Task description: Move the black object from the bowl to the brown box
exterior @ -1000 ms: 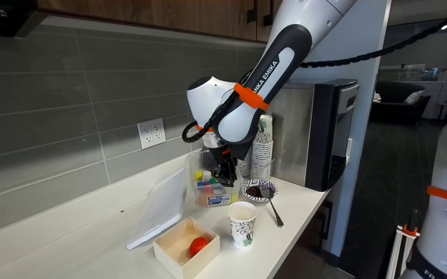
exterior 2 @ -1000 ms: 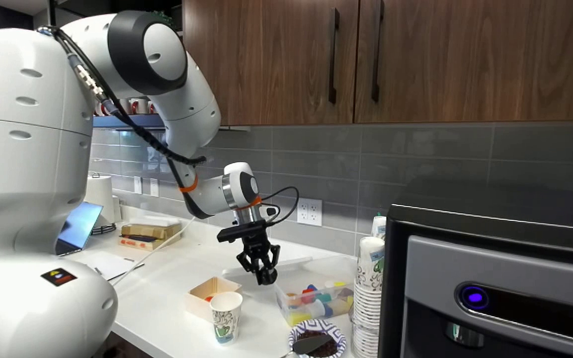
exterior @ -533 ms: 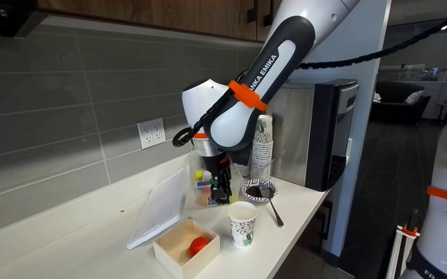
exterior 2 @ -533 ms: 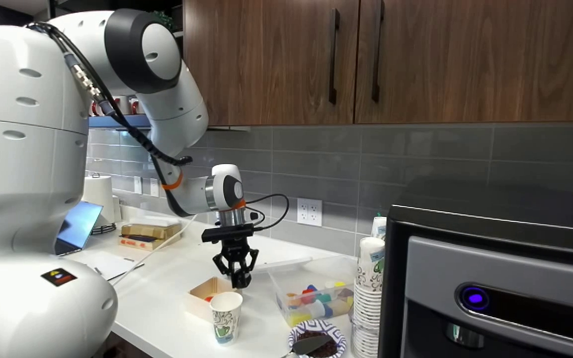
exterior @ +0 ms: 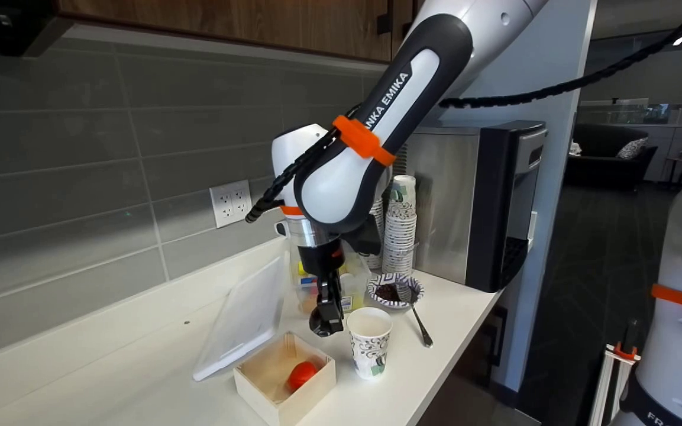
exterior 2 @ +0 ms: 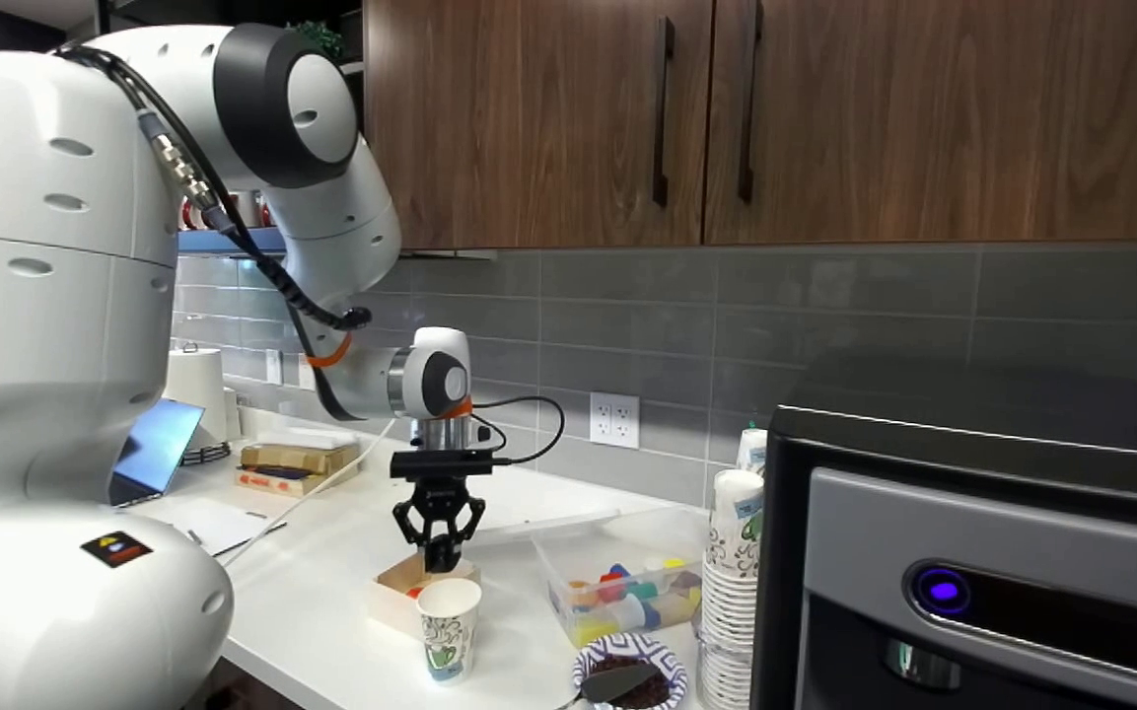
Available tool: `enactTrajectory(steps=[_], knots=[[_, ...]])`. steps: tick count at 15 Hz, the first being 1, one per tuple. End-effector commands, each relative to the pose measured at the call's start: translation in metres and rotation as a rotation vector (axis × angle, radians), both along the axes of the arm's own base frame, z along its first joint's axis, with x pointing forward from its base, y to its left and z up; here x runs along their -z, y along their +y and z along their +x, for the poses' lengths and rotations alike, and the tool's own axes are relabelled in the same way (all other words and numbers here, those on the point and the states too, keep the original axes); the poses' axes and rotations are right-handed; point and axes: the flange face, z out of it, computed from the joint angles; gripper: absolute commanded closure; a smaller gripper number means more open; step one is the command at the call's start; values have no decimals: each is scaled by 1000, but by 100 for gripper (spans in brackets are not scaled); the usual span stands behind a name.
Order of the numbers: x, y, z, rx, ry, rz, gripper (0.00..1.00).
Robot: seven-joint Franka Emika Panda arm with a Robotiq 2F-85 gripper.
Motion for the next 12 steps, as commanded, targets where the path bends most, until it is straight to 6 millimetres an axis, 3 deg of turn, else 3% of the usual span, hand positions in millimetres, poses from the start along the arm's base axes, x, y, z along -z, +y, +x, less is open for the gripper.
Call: enactTrajectory(steps=[1,12], knots=[[6,7,5,-74,32,60,93],[34,31,20,-183,2,220,93]])
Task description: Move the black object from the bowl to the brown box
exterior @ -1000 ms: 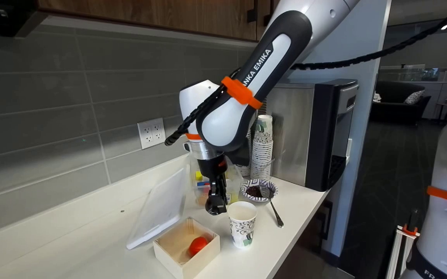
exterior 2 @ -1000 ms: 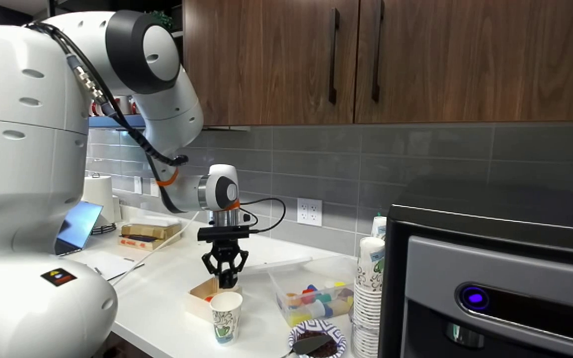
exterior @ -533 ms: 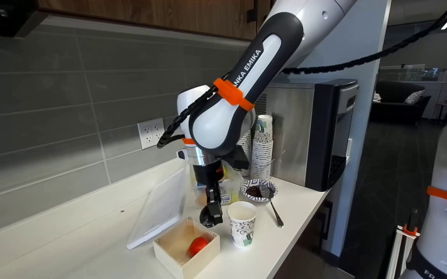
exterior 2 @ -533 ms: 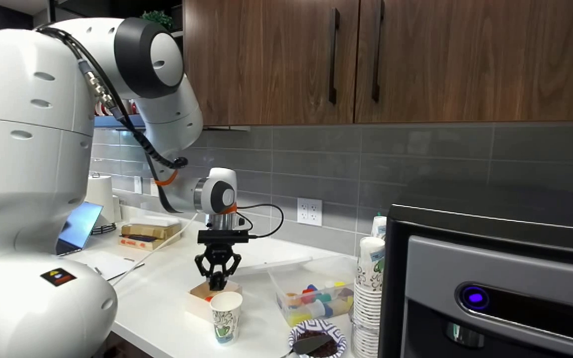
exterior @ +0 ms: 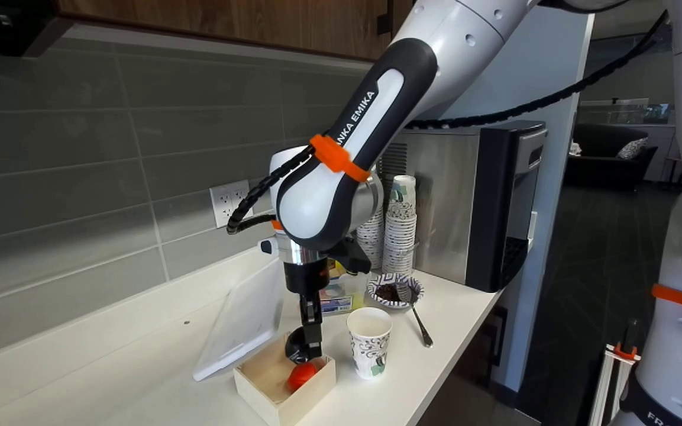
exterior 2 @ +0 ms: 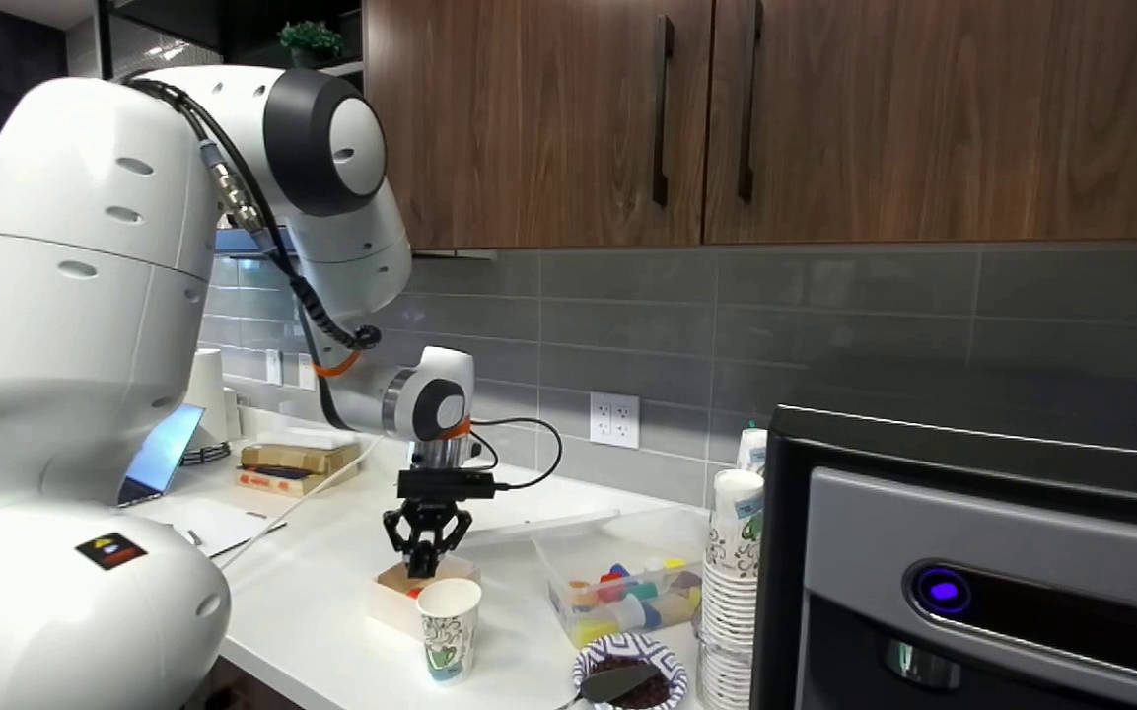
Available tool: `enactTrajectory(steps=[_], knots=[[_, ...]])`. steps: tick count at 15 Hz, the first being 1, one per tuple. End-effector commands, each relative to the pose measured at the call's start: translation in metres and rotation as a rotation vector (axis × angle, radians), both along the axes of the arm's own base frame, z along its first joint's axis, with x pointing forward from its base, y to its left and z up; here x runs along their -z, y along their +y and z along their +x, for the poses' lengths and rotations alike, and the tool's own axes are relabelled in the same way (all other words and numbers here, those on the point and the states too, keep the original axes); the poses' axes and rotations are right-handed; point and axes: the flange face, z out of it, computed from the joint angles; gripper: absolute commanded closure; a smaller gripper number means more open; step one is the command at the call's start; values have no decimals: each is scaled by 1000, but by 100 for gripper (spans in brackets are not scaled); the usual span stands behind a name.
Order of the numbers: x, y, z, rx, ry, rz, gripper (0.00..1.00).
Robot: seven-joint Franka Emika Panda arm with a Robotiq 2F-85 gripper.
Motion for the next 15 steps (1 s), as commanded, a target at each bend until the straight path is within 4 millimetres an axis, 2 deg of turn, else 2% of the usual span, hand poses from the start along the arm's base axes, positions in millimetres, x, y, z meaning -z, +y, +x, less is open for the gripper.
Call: enactTrajectory(steps=[1,2,3,4,6,10,12,15], knots=[[7,10,9,-22,-9,52,93],[9,11,9,-29,-17,58,93],[10,12,8,-30,-23,65,87],[12,13,8,-35,-30,65,45],[12,14,9,-40,-42,76,43],[11,14,11,-47,-50,90,13],[10,13,12,-47,-50,96,1],[10,12,13,-50,-47,95,0]])
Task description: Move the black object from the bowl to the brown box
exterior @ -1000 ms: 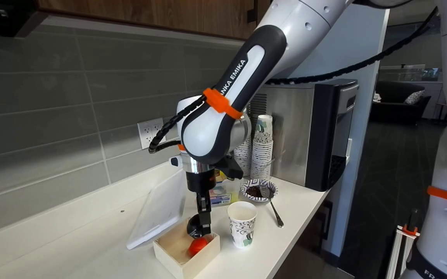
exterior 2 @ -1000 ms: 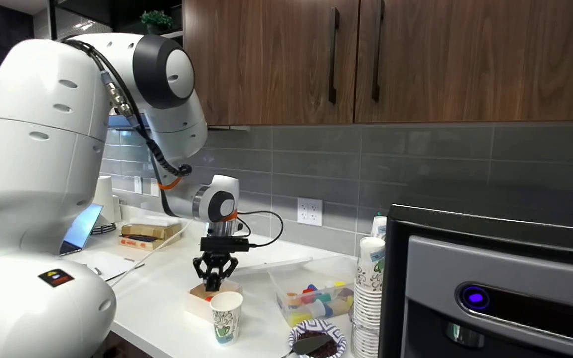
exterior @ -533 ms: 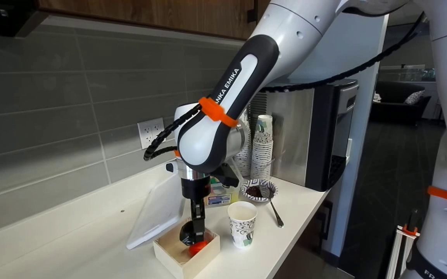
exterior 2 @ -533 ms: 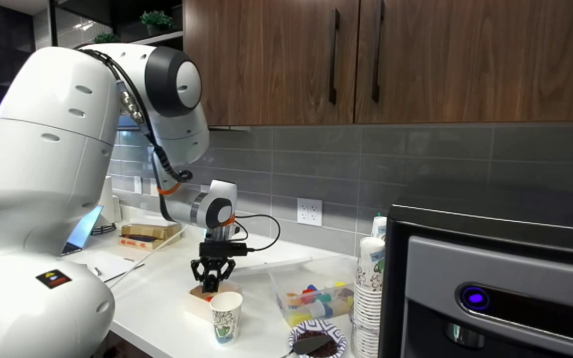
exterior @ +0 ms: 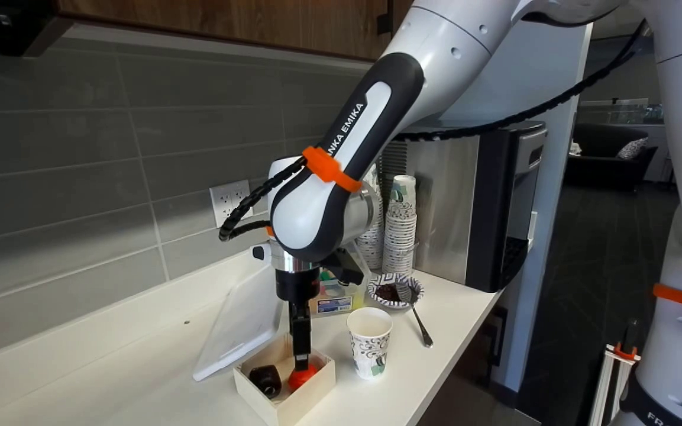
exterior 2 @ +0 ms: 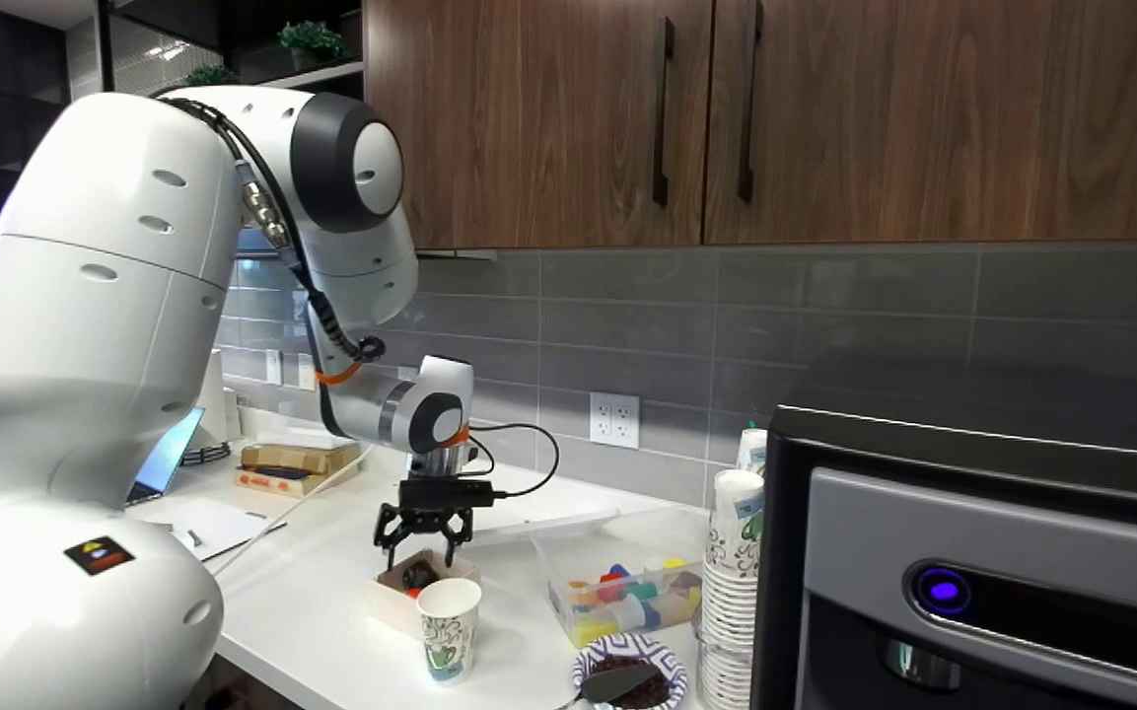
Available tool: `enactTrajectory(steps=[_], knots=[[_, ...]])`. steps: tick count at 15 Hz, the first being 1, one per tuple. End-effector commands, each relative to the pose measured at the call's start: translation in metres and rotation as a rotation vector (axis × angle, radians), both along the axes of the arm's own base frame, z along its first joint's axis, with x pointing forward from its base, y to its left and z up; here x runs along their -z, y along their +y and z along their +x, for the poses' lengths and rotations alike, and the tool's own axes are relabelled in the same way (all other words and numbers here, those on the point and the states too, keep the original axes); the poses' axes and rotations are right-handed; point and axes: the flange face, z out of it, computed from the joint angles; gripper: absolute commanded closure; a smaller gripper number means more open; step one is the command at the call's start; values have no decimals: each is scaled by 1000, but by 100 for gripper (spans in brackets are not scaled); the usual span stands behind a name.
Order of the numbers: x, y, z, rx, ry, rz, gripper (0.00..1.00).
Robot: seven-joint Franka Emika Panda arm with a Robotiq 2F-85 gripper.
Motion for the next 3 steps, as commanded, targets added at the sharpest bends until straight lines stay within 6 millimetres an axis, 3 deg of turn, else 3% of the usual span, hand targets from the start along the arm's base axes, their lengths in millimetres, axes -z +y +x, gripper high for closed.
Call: enactTrajectory(steps=[1,3], knots=[[-3,-1,6,-5,-5,27,0],[-3,-3,6,0,-1,23,0]])
